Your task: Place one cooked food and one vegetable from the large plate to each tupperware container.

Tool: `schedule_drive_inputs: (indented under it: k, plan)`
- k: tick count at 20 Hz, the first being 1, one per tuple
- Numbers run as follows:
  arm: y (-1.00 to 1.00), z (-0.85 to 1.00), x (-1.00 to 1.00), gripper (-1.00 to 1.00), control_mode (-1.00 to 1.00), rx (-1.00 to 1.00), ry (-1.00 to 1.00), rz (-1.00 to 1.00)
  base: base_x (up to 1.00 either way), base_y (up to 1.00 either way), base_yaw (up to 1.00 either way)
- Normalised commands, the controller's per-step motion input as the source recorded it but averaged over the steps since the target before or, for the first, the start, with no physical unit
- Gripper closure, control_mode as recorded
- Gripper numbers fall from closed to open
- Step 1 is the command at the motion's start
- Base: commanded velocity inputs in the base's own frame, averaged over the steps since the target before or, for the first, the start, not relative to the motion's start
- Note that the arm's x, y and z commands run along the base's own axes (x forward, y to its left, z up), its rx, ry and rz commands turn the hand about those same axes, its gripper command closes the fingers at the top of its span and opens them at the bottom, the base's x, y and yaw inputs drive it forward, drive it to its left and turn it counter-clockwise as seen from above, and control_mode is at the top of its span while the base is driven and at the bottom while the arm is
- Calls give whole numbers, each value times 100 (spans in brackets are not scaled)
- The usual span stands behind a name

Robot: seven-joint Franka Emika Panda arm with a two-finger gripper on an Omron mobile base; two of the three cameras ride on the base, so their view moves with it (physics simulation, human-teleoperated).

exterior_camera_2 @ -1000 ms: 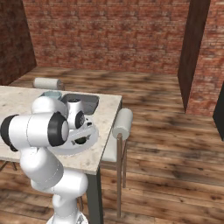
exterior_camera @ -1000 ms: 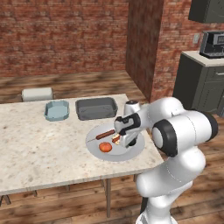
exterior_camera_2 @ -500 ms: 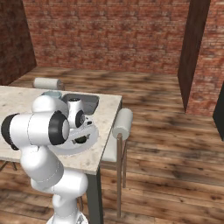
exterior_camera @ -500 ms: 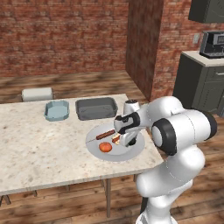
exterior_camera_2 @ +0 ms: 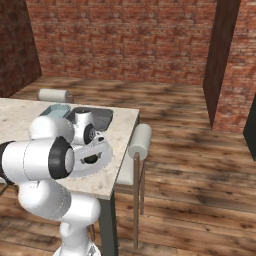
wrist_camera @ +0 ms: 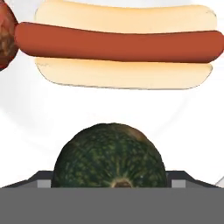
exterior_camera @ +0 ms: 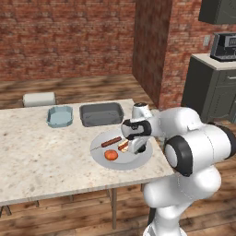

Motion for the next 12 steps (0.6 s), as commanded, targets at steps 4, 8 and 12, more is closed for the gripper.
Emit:
schedule_drive_inputs:
  k: [4,8,12]
  plan:
    - [-33,84,-78,100,-100,0,-2,-6,0,0,0]
    - [-52,86,-95,100,-100,1,-3,-8,0,0,0]
    - [-41,85,-100,100,-100,1,-8,-12,0,0,0]
